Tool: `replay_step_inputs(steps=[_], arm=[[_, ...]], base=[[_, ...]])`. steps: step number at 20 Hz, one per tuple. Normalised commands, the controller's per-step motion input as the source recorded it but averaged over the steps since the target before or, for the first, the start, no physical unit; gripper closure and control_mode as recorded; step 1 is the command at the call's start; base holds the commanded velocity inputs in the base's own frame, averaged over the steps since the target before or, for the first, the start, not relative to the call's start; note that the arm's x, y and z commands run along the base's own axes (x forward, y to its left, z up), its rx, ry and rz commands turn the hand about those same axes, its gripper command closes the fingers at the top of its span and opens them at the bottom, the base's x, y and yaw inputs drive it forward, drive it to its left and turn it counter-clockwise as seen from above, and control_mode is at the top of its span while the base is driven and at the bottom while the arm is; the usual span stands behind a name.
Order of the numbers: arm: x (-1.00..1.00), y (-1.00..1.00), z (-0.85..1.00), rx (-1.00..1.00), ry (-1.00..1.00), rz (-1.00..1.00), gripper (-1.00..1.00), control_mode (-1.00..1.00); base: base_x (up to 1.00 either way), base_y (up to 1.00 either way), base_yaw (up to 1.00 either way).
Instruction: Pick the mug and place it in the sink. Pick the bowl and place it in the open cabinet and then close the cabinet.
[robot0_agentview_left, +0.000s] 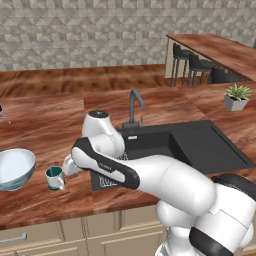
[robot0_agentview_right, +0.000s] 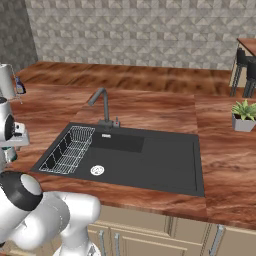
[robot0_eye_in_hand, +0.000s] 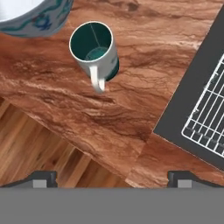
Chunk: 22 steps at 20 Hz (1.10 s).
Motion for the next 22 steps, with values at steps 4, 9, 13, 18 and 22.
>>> replay_step_inputs(steps=[4,9,13,18,22], arm=[[0.0,0.46,-0.12,0.0,0.06,0.0,-1.0,-1.0],[0.0,0.25,-0.19,0.0,0.04,0.0,-1.0,-1.0],[0.0,0.17,-0.26,0.0,0.0,0.0,-1.0,-1.0],[0.01,0.09,-0.29,0.0,0.0,0.0,-1.0,-1.0],[0.04,0.03,-0.18,-0.02,-0.01,0.0,-1.0,-1.0]], base=[[0.0,0.0,0.0],[0.0,0.0,0.0],[0.0,0.0,0.0],[0.0,0.0,0.0],[0.0,0.0,0.0]])
